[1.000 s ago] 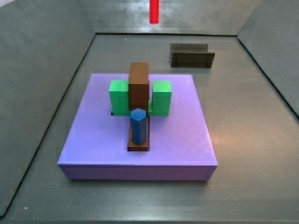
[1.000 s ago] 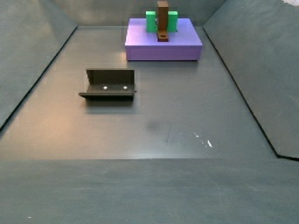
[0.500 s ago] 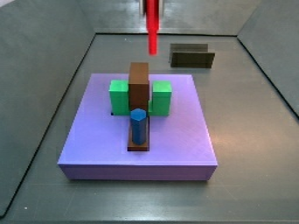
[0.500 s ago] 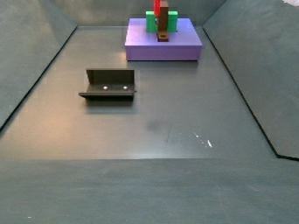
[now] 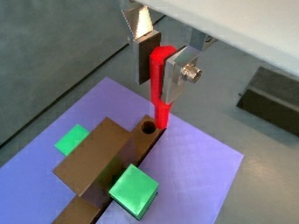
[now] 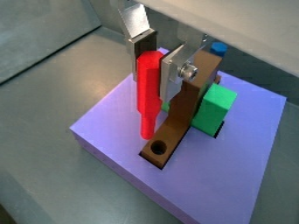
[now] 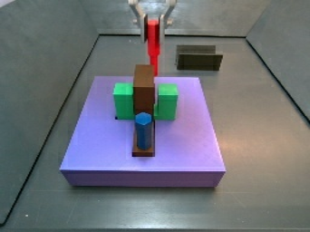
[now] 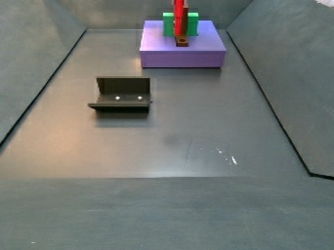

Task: Pick up the red object. Move up. Place the red object on the fixture. Regrasp the red object. Move to above the board. Insert the red object.
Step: Insert the red object.

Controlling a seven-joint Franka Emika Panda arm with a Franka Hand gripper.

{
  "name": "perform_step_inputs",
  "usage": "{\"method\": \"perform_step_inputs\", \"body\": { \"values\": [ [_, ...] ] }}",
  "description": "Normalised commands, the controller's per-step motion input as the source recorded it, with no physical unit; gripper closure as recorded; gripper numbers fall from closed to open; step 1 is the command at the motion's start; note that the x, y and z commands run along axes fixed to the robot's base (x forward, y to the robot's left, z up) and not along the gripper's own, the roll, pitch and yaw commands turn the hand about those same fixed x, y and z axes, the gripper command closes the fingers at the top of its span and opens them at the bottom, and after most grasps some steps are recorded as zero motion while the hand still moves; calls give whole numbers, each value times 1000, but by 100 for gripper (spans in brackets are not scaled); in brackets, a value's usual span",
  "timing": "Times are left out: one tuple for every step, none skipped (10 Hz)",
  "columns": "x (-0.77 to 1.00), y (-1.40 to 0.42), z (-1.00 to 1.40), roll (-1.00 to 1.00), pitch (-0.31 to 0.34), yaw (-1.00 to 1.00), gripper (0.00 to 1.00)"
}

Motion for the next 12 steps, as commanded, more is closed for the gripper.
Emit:
{"method": "perform_step_inputs", "body": {
  "values": [
    [0,0,-300,-214,-1,0,100],
    [0,0,-257,-140,0,0,100],
    [-143,20,-43,-114,0,-14,100],
    [-251,31,0,-111,0,-20,100],
    [-257,34,0,-119,-27,0,100],
    [-280,20,0,-103,-19,0,100],
    [-277,17,-66,-147,-56,0,100],
    [-74,0,-86,-140,-84,0,100],
    [0,0,-140,-101,-53,0,100],
    [0,0,-137,-101,-43,0,100],
    [0,0,-111,-107,-31,0,100],
    [34,0,-71,-109,-11,0,100]
  ]
}}
